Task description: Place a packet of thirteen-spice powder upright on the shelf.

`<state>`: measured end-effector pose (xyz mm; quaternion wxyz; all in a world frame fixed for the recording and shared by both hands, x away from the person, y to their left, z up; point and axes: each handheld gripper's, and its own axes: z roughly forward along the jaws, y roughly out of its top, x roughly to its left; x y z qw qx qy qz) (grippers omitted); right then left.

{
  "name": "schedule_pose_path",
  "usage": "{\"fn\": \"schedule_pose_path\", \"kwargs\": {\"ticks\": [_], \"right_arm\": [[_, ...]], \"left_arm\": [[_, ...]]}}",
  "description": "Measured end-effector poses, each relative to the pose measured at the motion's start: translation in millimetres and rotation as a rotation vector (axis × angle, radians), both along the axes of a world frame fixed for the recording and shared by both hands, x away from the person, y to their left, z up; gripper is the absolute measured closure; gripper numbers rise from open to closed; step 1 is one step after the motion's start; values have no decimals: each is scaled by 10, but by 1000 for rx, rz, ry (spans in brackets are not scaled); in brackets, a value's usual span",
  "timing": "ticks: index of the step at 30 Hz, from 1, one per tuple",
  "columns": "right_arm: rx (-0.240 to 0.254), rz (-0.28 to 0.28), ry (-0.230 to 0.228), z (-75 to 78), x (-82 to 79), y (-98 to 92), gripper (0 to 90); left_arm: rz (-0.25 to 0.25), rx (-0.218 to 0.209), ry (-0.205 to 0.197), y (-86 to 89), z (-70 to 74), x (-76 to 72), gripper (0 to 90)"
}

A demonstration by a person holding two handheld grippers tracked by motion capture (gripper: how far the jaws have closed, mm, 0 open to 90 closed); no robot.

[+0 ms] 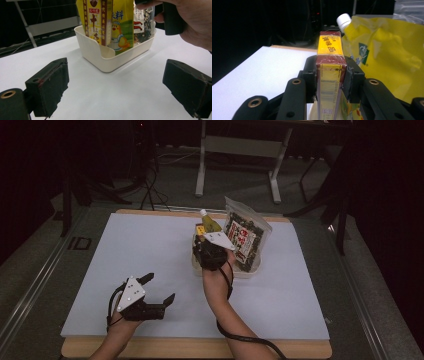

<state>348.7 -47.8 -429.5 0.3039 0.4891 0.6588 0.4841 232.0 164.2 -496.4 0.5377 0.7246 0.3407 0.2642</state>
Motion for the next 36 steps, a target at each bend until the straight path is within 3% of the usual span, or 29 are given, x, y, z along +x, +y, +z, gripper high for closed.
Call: {"fn": "schedule_pose_path", "kwargs": {"ticks": [5,12,17,24,31,36], "right_arm": [[51,-56,32,-34,80,13,677],[28,-88,11,-92,135,126,673],[39,-106,23,-192,186,140,673],[-7,-109,-10,-324,162,226,668],[-12,-114,47,-542,194,209,664],[-20,-111,43,-643,165,217,652]], "left_arm": [[-5,1,-2,-11,-3,-3,70],[-5,2,-3,-7,-13,3,70],[-4,2,-12,5,-13,-12,70],[-6,-4,-8,6,-24,-11,70],[-4,-11,-5,17,-31,-1,70],[-7,-10,-3,10,-36,2,70]]}}
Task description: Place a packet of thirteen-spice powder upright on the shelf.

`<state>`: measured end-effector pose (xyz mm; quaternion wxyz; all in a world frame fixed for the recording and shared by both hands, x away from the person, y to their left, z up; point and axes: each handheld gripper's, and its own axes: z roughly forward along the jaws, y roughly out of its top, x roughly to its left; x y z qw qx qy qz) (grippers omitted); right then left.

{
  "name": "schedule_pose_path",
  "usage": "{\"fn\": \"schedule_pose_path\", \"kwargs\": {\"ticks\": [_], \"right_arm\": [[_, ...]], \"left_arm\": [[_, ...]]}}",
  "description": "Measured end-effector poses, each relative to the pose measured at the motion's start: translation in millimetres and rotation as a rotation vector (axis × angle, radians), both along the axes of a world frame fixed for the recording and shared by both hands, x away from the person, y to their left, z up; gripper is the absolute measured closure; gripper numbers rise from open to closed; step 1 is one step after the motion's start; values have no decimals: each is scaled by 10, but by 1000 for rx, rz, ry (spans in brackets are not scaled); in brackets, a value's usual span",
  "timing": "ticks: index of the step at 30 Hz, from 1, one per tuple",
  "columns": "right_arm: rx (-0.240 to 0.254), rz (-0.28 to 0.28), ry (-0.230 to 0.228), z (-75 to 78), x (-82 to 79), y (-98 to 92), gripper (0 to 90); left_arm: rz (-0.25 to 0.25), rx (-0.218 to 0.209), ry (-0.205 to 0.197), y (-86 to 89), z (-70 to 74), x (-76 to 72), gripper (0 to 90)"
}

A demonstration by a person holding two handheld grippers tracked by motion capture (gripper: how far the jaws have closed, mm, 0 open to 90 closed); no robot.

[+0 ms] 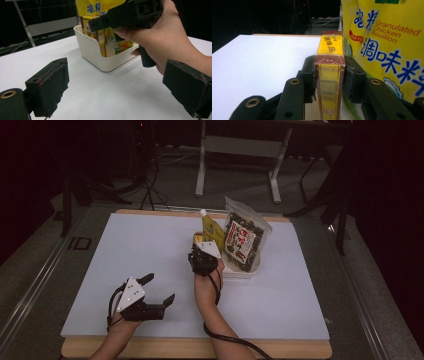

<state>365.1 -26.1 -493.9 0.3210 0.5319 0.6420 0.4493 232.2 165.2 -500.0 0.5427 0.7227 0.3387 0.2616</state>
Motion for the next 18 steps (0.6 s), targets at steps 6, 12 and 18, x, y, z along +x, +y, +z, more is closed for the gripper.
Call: {"fn": "schedule_pose_path", "kwargs": {"ticks": [6,12,18], "right_arm": [[23,16,11,-35,-26,-34,623],[46,88,-26,101,-100,-76,527],[34,163,-34,294,-175,-142,460]], "left_arm": [[3,-3,0,6,2,-4,70],[4,-3,1,15,4,-7,70],[4,-7,3,19,9,-8,70]]}}
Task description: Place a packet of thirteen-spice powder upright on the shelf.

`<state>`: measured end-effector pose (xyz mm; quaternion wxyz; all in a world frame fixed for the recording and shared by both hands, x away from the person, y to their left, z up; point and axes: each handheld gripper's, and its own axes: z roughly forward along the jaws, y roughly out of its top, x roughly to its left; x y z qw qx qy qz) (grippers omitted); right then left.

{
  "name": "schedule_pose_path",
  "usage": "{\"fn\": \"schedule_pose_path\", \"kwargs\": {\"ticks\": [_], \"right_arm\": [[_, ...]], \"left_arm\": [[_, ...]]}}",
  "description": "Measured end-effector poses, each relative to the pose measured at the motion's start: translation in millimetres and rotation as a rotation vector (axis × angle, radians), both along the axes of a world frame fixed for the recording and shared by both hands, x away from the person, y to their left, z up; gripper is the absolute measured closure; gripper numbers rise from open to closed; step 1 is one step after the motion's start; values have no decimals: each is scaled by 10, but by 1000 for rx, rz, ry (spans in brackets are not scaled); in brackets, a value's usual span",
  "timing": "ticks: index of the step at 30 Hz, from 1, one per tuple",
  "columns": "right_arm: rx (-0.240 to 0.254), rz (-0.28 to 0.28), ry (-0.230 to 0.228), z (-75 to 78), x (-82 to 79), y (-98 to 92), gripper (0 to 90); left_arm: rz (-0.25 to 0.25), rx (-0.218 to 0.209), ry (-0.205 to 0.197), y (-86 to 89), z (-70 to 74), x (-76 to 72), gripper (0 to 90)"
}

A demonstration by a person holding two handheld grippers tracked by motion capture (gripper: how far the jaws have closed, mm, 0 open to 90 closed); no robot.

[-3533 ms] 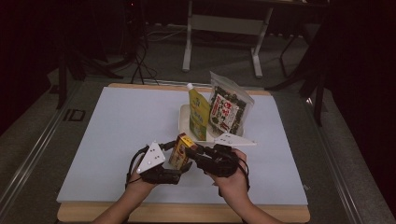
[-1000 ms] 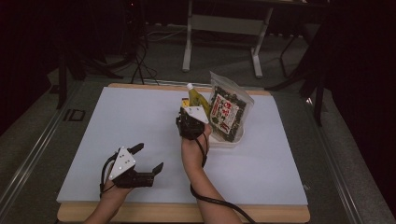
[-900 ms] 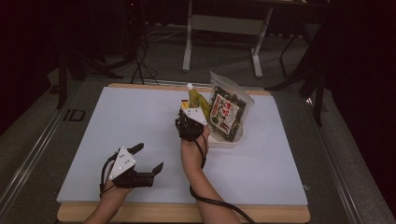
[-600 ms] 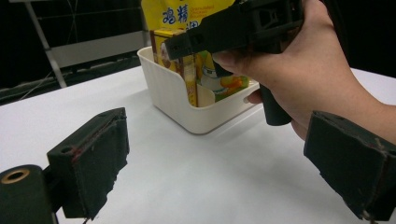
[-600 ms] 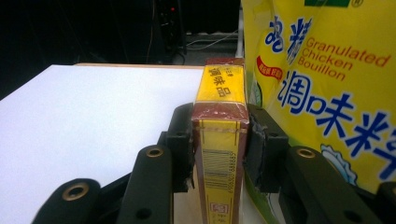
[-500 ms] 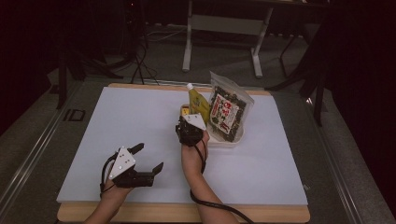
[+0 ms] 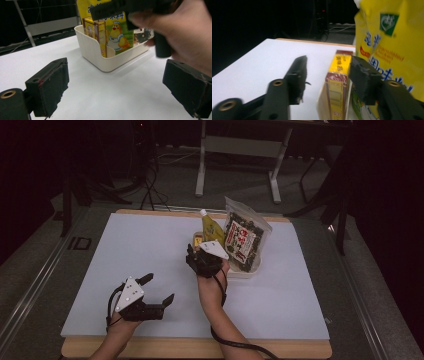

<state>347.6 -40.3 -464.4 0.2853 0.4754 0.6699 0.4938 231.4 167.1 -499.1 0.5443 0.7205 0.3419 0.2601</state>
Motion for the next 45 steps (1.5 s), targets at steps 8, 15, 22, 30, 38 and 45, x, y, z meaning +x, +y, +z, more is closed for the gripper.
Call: {"fn": "schedule_pose_path", "kwargs": {"ticks": [8,15,22,30,38,45], "right_arm": [[21,122,22,161,-55,-182,261],[0,275,60,241,18,-354,121],[-29,388,31,240,-132,-535,111],[-55,455,7,189,-475,-919,132],[-48,447,5,135,-643,-1235,135],[-60,435,-2,114,-747,-1434,135]], "left_arm": [[1,1,13,4,-17,25,70],[-8,11,19,-32,-27,18,70],[-19,-1,29,-2,-41,23,70],[-25,-25,36,6,-37,16,70],[-32,-14,37,-3,-40,18,70],[-32,-14,41,-1,-47,10,70]]}}
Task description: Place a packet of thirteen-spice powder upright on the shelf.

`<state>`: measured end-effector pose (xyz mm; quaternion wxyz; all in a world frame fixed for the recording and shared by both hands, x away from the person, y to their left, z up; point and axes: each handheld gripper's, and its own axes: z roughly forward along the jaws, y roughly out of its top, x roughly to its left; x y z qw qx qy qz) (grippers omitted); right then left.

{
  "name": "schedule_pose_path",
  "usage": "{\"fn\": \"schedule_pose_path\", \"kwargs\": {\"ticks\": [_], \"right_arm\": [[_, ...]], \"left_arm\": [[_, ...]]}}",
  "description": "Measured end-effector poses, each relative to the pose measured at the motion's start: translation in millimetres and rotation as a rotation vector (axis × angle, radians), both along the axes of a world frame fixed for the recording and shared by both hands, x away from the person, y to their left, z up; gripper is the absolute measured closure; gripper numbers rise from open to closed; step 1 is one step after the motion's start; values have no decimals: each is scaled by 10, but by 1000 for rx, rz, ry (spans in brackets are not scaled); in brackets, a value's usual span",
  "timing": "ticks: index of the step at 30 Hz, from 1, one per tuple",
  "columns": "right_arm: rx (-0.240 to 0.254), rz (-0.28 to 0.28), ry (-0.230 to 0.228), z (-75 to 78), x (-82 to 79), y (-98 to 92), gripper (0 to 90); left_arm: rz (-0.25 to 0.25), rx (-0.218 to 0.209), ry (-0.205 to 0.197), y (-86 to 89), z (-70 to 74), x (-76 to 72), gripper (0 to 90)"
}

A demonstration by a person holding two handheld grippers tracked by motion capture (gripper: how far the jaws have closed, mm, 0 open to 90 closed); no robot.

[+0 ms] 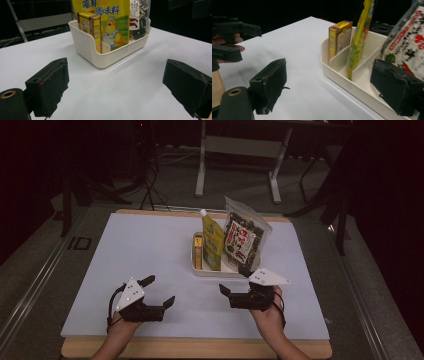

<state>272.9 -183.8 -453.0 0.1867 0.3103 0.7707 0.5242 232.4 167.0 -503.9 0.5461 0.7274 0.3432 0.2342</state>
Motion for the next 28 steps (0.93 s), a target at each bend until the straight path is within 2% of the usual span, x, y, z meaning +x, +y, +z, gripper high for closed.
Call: {"fn": "schedule_pose_path", "kwargs": {"ticks": [5,9,16,23,28], "right_arm": [[-9,-15,-17,-15,-77,-151,135],[-1,-15,-7,-46,-121,-265,135],[-45,-44,9,-108,-179,-424,134],[-54,-87,32,-158,-182,-566,134],[-57,-93,32,-166,-163,-581,134]], "left_arm": [[-3,6,-2,-5,-9,-6,70],[-4,14,2,1,-35,-8,70],[-8,7,6,13,-42,-15,70],[-6,6,12,20,-55,-13,70],[-9,0,11,27,-53,-11,70]]}}
